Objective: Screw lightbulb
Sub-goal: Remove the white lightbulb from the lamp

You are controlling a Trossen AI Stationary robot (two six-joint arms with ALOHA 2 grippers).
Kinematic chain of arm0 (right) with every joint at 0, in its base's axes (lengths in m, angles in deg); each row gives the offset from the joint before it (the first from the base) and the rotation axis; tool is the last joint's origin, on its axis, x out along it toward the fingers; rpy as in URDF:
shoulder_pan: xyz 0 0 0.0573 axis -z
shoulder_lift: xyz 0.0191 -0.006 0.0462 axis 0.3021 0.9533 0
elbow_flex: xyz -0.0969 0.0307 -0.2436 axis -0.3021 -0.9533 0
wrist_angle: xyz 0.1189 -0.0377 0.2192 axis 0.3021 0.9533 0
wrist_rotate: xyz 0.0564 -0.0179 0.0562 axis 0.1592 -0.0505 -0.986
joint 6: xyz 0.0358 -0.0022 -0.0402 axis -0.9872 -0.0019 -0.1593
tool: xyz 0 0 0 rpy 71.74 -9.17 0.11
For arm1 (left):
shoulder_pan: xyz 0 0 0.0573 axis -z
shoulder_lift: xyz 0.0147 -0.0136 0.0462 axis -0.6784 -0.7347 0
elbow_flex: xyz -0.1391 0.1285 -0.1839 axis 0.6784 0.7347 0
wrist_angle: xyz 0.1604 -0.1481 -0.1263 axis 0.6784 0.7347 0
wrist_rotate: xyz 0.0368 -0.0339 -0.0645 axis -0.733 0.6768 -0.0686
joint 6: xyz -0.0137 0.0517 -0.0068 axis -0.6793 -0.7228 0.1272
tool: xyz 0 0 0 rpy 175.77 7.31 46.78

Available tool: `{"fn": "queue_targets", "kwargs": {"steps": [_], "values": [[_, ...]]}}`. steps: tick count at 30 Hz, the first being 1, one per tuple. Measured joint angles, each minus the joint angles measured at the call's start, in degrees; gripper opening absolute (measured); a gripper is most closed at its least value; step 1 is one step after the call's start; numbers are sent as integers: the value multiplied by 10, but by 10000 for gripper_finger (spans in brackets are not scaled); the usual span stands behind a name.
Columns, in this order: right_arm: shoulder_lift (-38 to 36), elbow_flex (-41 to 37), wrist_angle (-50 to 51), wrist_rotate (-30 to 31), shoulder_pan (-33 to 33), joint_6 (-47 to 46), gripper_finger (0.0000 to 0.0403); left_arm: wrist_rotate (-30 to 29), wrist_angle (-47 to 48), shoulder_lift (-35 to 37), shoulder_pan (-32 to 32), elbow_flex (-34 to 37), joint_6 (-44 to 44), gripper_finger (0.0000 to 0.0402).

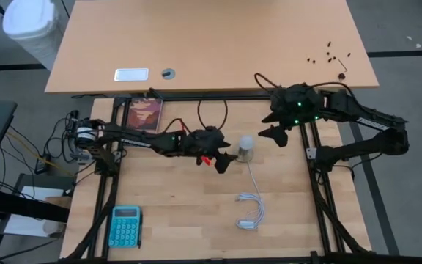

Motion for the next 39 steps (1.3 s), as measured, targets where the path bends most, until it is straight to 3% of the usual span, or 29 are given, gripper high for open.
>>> {"fn": "queue_targets", "kwargs": {"steps": [7, 18, 25, 33, 39], "values": [[16, -26, 3, 54, -45, -64, 309, 64, -5, 0, 25, -1, 112, 334], [19, -39, 1, 17, -66, -132, 309, 66, -54, -1, 20, -1, 186, 334], [24, -39, -40, -2, -54, -95, 309, 110, -64, -1, -20, -1, 265, 334], [31, -39, -124, -71, -26, -46, 309, 126, -75, -1, -63, -46, 251, 334], [30, -39, -103, 1, -26, -45, 309, 129, -75, -1, -87, -92, 117, 334]]}}
